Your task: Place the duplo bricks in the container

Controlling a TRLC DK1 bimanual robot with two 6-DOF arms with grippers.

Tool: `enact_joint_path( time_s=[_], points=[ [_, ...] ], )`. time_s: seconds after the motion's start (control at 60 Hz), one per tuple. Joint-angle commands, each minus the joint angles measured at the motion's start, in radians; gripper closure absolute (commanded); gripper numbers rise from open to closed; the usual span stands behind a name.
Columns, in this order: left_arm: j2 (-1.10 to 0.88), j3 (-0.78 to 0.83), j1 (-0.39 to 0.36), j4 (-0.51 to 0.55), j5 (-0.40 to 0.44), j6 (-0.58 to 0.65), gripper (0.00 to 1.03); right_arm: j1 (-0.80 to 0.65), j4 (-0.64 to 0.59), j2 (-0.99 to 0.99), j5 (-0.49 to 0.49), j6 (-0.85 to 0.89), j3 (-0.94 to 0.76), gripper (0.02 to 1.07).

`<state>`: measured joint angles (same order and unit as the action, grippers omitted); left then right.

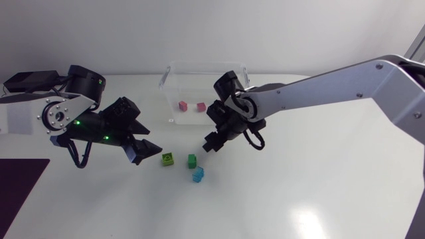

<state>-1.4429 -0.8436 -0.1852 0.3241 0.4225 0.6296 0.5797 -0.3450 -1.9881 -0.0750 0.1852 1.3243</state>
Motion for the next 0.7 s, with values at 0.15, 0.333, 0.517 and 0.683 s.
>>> enact_joint_path(
  time_s=[0.15,0.333,0.517,0.683],
  points=[
    [-0.005,0.024,0.009,0.009,0.013,0.025,0.10,-0.015,-0.072,-0.094,0.006,-0.089,0.115,0.19],
    [-0.005,0.021,0.007,0.009,0.015,0.025,0.10,-0.030,-0.123,-0.138,0.004,-0.125,0.179,0.19],
    [-0.005,0.023,0.009,0.009,0.015,0.027,0.10,-0.040,-0.184,-0.189,0.003,-0.158,0.251,0.19],
    [-0.004,0.031,0.009,0.007,0.018,0.030,0.10,-0.038,-0.233,-0.232,-0.002,-0.178,0.311,0.22]
  ],
)
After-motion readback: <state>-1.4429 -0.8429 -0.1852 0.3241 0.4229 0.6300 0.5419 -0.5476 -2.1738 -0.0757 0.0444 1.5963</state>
